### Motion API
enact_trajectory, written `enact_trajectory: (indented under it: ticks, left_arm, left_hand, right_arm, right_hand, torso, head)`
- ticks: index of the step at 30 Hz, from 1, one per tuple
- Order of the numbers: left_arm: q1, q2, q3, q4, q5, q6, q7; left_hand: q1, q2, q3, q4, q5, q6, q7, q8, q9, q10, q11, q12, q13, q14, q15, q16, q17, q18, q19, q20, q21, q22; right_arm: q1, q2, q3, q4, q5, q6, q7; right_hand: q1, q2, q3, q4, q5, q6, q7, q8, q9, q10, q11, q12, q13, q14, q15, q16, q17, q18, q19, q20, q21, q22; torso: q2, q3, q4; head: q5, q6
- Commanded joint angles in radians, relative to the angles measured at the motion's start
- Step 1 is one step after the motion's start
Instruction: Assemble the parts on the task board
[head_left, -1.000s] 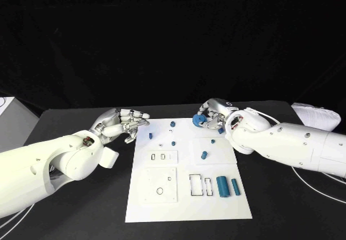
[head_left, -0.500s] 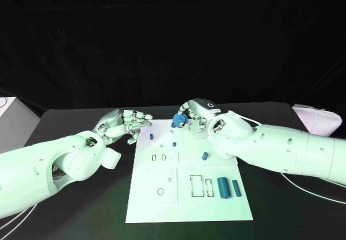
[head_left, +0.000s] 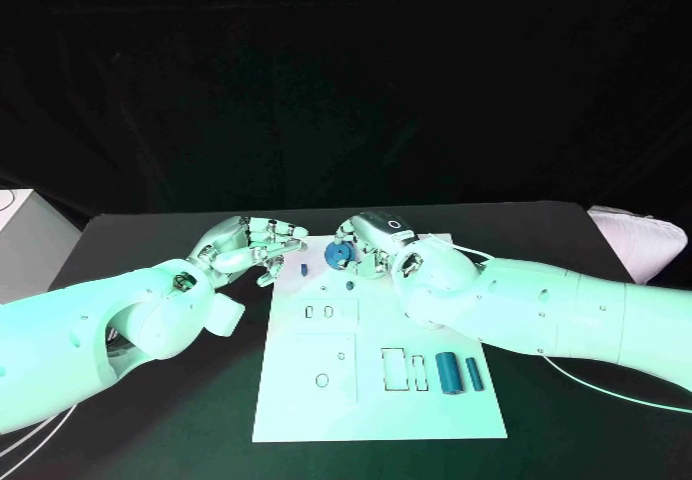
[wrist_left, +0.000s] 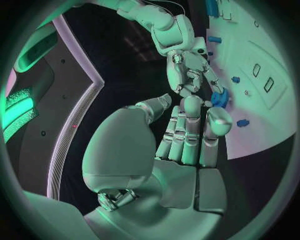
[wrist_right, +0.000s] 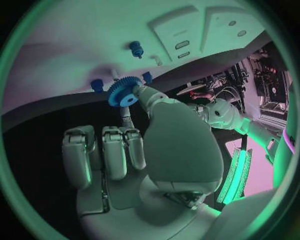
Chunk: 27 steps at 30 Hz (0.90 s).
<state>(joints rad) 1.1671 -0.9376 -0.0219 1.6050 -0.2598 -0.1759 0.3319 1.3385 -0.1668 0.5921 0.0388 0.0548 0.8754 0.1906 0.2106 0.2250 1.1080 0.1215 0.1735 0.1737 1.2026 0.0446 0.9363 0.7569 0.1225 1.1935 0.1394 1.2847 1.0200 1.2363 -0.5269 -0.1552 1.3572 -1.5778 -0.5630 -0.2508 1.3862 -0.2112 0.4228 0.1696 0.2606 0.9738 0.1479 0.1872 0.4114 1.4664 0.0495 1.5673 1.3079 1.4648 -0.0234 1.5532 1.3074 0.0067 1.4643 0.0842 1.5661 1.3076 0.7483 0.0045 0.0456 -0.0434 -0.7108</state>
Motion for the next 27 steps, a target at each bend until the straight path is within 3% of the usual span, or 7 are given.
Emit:
enact_trajectory:
  ticks: [1,13,27]
  left_arm:
    - [0.001,0.001,0.001,0.005,-0.001,0.016,0.014]
    - [0.001,0.001,0.001,0.007,0.01,0.017,0.009]
    - [0.001,-0.002,0.001,0.01,0.014,0.019,0.006]
  left_hand:
    - [-0.003,0.01,0.006,0.0,0.003,-0.006,0.004,0.005,0.002,-0.008,0.0,0.006,0.001,-0.001,-0.002,-0.003,-0.001,-0.002,-0.008,0.001,0.001,-0.001]
    - [-0.005,0.01,0.006,0.001,0.003,-0.007,0.004,0.006,0.002,-0.009,0.0,0.007,0.002,-0.002,-0.002,-0.004,-0.002,-0.002,-0.009,0.001,0.0,-0.001]
    - [-0.005,0.01,0.006,0.001,0.003,-0.007,0.004,0.006,0.002,-0.009,0.0,0.007,0.002,-0.002,-0.002,-0.004,-0.002,-0.002,-0.009,0.001,0.0,-0.001]
  right_arm:
    - [-0.005,0.007,-0.002,-0.006,-0.038,0.047,-0.024]
    - [-0.012,0.017,-0.005,-0.024,-0.058,0.074,-0.04]
    - [-0.014,0.024,-0.005,-0.041,-0.108,0.053,-0.066]
  right_hand:
    - [-0.007,0.0,0.005,0.0,-0.005,0.035,-0.021,0.01,0.006,0.104,-0.005,0.003,0.263,0.094,-0.003,0.003,0.212,-0.007,0.106,-0.007,0.005,0.263]
    - [-0.01,0.0,0.006,0.001,-0.007,0.034,-0.021,0.009,0.005,0.104,-0.004,0.003,0.263,0.094,-0.003,0.002,0.209,-0.007,0.106,-0.006,0.005,0.263]
    - [-0.011,-0.001,0.007,0.0,-0.007,0.033,-0.021,0.008,0.005,0.104,-0.004,0.003,0.263,0.094,-0.002,0.002,0.207,-0.007,0.106,-0.006,0.005,0.263]
  torso:
    - [0.0,0.0006,-0.002]
    - [0.001,0.0021,-0.0011]
    - [0.001,0.0006,-0.001]
  head:
    - [0.001,-0.003]
    - [0.003,-0.016]
    - [0.003,-0.014]
